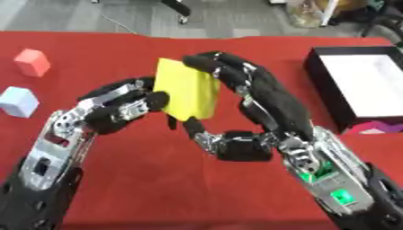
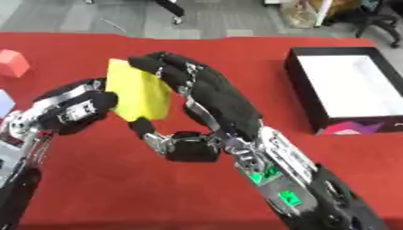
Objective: Pick up the objects with one hand, pass them to the other hand, and then place them into the box on the other side of the table.
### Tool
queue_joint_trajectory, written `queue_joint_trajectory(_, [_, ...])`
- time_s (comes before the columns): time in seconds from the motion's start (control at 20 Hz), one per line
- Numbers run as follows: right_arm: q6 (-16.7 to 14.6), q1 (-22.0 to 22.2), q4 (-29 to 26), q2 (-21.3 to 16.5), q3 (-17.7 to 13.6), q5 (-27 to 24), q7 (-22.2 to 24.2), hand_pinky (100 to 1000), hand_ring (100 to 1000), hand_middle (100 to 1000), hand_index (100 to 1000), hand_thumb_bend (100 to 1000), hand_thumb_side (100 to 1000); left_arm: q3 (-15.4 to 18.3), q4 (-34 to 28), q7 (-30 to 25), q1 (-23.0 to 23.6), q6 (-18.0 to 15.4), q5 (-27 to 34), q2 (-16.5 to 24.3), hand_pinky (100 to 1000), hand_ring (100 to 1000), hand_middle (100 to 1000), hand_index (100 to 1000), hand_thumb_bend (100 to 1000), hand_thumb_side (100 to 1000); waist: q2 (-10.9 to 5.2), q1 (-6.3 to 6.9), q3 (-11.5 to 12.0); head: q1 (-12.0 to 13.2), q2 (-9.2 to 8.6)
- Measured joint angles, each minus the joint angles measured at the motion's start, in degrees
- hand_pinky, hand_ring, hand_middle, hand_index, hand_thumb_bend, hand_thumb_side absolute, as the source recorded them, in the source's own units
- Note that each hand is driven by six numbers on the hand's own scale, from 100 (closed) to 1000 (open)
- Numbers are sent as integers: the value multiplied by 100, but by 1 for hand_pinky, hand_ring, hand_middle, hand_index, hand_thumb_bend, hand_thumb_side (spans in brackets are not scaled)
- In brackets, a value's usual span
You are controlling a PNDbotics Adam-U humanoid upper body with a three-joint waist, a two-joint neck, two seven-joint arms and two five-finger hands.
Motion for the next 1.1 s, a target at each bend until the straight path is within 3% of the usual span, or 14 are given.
queue_joint_trajectory(0.2, [67,0,-17,2,19,-28,-131,596,695,620,808,100,158,-3,0,-93,0,-38,-2,0,801,510,478,675,100,687,0,0,-2,0,0])
queue_joint_trajectory(0.4, [150,0,-21,2,37,-22,-391,494,584,500,673,100,100,-14,-9,-195,-2,-91,-72,0,814,551,528,733,100,789,0,1,-14,1,0])
queue_joint_trajectory(0.8, [259,5,-11,0,35,61,-1280,444,524,443,595,100,100,91,-35,-154,-8,-173,-244,-50,821,592,575,775,100,939,-2,2,-27,2,0])
queue_joint_trajectory(1.1, [302,4,3,-191,-385,157,-1742,455,525,446,588,100,100,353,45,104,103,-184,-264,-46,825,611,600,785,100,976,-2,-1,-27,-7,0])
